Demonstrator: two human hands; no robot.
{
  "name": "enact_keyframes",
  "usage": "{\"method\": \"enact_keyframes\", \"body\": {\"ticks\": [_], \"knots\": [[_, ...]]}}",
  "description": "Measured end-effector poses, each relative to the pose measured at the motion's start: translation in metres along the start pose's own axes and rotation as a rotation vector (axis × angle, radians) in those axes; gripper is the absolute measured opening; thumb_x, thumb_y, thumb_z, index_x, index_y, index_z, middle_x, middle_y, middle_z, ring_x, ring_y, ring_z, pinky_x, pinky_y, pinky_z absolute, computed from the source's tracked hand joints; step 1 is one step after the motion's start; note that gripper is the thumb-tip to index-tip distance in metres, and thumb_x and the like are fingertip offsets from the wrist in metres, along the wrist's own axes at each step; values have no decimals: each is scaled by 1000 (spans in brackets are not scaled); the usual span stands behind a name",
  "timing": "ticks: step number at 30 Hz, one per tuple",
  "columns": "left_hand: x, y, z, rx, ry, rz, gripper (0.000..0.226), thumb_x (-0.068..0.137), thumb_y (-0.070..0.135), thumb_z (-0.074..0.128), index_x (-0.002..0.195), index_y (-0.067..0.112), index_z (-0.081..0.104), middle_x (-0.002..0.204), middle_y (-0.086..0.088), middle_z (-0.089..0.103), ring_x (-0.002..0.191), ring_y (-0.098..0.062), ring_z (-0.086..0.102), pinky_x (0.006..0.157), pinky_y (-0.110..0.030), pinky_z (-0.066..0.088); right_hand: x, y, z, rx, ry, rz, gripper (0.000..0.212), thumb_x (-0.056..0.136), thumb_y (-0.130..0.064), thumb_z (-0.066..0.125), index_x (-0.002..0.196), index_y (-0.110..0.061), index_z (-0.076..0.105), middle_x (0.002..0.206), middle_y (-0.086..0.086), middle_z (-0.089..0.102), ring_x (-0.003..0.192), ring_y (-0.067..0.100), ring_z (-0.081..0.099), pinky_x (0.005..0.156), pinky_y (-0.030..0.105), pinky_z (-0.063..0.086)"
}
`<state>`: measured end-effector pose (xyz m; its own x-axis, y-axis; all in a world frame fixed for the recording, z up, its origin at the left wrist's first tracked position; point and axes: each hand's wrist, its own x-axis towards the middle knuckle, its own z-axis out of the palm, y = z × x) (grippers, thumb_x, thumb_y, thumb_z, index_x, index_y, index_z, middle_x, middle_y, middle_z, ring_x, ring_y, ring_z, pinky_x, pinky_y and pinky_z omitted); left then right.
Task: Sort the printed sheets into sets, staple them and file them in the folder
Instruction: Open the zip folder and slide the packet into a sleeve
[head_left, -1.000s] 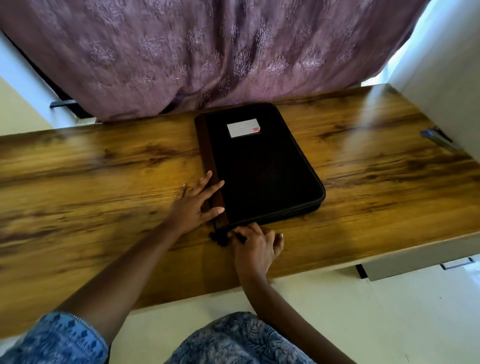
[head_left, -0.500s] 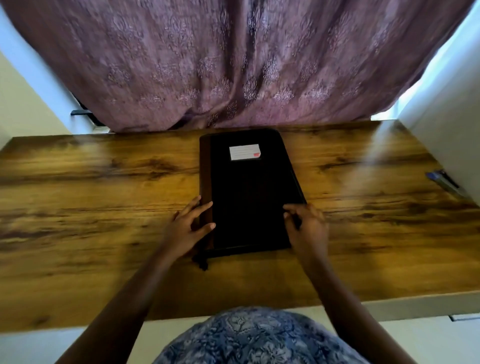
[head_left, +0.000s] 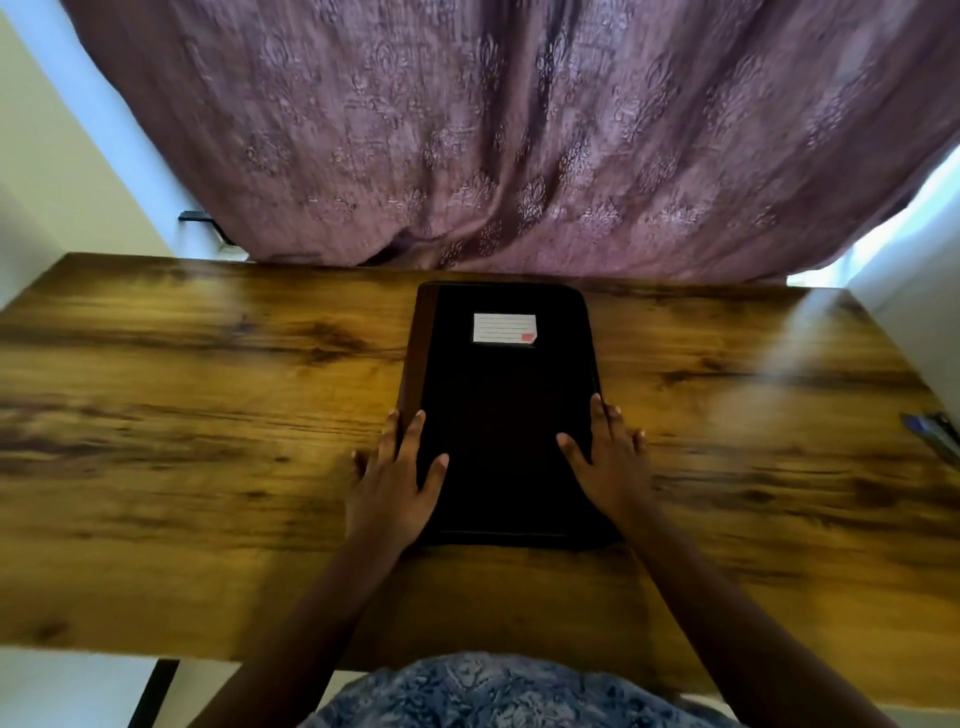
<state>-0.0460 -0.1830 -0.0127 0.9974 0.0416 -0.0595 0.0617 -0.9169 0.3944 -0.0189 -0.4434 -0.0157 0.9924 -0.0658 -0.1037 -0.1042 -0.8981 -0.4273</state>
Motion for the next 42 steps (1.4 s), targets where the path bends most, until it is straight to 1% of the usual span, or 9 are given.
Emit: {"method": "enact_keyframes", "body": {"ticks": [5, 7, 10, 14, 17, 23, 28, 31, 42], "knots": [[4, -36, -12, 68, 42, 12, 84, 78, 75, 5, 152, 35, 9, 161, 0, 7, 146, -23, 20, 117, -49, 9, -2, -33, 20, -61, -2, -9, 77, 95, -58, 21, 150, -10, -5, 159, 13, 0, 146, 24, -8, 116, 44, -6], [6, -55, -20, 51, 44, 3, 83, 79, 75, 9, 152, 35, 11, 161, 0, 9, 145, -22, 23, 117, -51, 12, -2, -51, 30, -109, 14, -23, 86, 88, -66, 7, 150, -7, -2, 158, 16, -3, 146, 27, -8, 116, 46, -4], [7, -89, -36, 42, 33, -18, 82, 80, 76, 12, 152, 37, 9, 161, 2, 7, 144, -20, 26, 118, -50, 12, 3, -86, 46, -136, -8, -76, 93, 83, -68, 3, 149, -4, -5, 157, 19, -11, 145, 30, -13, 114, 45, -8], [8, -135, -66, 38, -4, -90, 77, 87, 74, 27, 151, 38, 5, 161, 6, 0, 145, -22, 20, 117, -44, 14, 7, -135, 64, -120, -102, -189, 120, 59, -85, -15, 147, -2, -13, 154, 21, -20, 143, 32, -19, 111, 42, -14], [7, -178, -92, 71, -6, -80, 86, 81, 76, 18, 153, 30, 9, 161, 6, 1, 147, -17, 13, 118, -42, 13, 8, -179, 82, -120, -193, -284, 135, 44, -90, -25, 146, -3, -17, 151, 23, -25, 141, 35, -22, 110, 44, -15], [13, -256, -136, 123, 12, -260, 72, 98, 49, 36, 153, 11, 8, 161, -10, -1, 148, -24, 3, 120, -39, 10, 1, -281, 117, -114, -412, -444, 146, 31, -99, -1, 144, -9, -26, 136, 18, -48, 132, 32, -37, 108, 44, -19], [14, -316, -162, 141, -8, -370, 114, 75, 87, 25, 153, 9, -3, 160, -11, -9, 148, -22, -10, 118, -41, -2, 0, -354, 147, -173, -436, -465, 133, 63, -89, 42, 143, -10, -29, 132, 17, -51, 134, 35, -36, 111, 44, -18], [17, -347, -177, 144, 15, -365, 121, 65, 91, 13, 153, 9, -1, 161, -10, -6, 148, -22, -7, 119, -42, 0, -2, -386, 162, -172, -445, -441, 132, 65, -87, 45, 143, -12, -29, 138, 18, -49, 135, 36, -36, 112, 46, -17], [20, -396, -188, 221, 65, -302, 110, 74, 86, 12, 153, 10, 1, 161, -9, 0, 148, -23, 0, 118, -43, 6, -8, -426, 185, -165, -390, -418, 129, 66, -87, 43, 144, -14, -28, 144, 18, -43, 136, 32, -36, 110, 46, -20]]}}
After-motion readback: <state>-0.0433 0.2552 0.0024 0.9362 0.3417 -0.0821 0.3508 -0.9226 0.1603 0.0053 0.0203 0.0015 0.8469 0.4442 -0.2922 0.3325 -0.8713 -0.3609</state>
